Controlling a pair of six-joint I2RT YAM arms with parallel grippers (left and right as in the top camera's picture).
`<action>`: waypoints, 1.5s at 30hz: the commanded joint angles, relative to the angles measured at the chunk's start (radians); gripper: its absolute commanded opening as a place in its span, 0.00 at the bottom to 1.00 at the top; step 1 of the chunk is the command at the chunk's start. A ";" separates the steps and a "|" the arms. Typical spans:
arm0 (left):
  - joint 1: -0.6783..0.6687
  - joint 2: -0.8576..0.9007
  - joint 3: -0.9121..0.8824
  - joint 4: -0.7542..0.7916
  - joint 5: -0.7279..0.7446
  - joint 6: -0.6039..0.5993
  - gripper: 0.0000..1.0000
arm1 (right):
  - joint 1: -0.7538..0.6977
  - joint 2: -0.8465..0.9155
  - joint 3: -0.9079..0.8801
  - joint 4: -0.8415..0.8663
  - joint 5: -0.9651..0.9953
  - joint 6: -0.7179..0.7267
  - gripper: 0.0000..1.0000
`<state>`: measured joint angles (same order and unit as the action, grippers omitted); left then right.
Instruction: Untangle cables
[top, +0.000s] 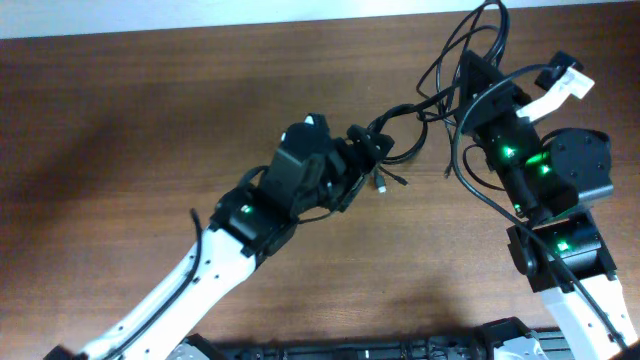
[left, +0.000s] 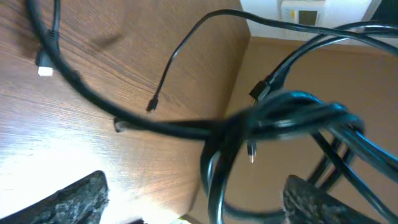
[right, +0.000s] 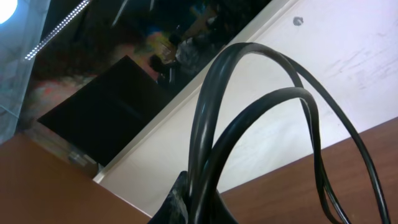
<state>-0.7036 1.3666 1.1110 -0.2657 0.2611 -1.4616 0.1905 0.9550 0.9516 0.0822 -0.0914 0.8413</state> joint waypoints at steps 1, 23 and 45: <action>0.003 0.047 0.011 0.075 0.035 -0.042 0.86 | -0.001 -0.006 0.010 0.014 -0.014 0.006 0.04; 0.031 0.092 0.011 0.275 -0.097 0.486 0.00 | -0.057 -0.014 0.010 -0.251 -0.056 -0.055 0.04; 0.072 0.017 0.011 0.253 -0.071 1.308 0.00 | -0.061 -0.056 0.010 -0.647 -0.284 -0.915 0.57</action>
<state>-0.6365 1.4479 1.1107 -0.0082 0.0483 -0.2138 0.1314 0.9314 0.9524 -0.5823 -0.2985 0.2237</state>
